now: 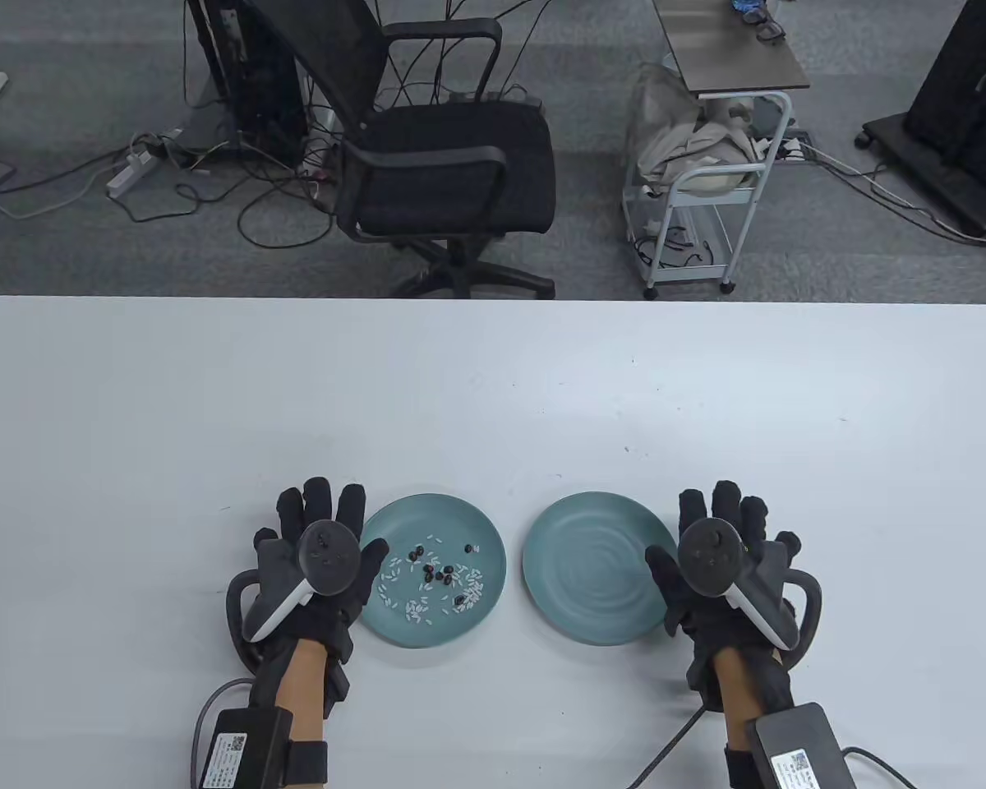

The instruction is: Pick coffee beans with hand pinch into plate

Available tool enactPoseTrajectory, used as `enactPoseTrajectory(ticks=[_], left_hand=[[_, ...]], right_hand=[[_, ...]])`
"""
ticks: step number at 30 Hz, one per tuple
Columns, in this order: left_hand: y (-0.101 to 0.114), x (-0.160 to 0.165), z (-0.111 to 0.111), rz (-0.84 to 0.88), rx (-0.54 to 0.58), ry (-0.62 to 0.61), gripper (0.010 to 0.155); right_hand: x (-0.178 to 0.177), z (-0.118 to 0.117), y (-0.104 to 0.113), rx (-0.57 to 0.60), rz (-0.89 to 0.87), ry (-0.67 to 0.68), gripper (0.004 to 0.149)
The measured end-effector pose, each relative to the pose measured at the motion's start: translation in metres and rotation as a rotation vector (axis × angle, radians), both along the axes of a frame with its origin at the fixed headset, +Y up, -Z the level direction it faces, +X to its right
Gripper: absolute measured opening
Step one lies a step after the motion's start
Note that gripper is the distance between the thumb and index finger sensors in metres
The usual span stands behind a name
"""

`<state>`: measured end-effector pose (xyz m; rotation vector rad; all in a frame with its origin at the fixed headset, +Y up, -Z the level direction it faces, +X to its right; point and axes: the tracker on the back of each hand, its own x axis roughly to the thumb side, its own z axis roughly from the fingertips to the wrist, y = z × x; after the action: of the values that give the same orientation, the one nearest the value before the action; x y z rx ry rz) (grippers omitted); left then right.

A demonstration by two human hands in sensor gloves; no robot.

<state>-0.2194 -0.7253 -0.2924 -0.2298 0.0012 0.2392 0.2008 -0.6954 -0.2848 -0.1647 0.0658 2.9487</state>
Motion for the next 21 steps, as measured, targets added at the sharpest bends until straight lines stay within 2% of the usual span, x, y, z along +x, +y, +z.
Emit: enactPoseTrajectory(ticks=[6, 13, 16, 21], left_hand=[[-0.004, 0.0, 0.001, -0.004, -0.033, 0.016, 0.073], [-0.012, -0.011, 0.0, -0.147, -0.073, 0.226, 0.079], [-0.018, -0.014, -0.003, -0.105, -0.088, 0.301, 0.077], [-0.025, -0.014, -0.007, 0.011, -0.163, 0.334, 0.076]], right_hand=[[0.006, -0.003, -0.007, -0.038, -0.019, -0.027, 0.08], [0.015, -0.004, -0.011, -0.063, -0.063, -0.064, 0.079], [0.016, -0.006, -0.014, -0.076, -0.071, -0.068, 0.08], [0.017, -0.009, -0.018, -0.099, -0.087, -0.075, 0.078]])
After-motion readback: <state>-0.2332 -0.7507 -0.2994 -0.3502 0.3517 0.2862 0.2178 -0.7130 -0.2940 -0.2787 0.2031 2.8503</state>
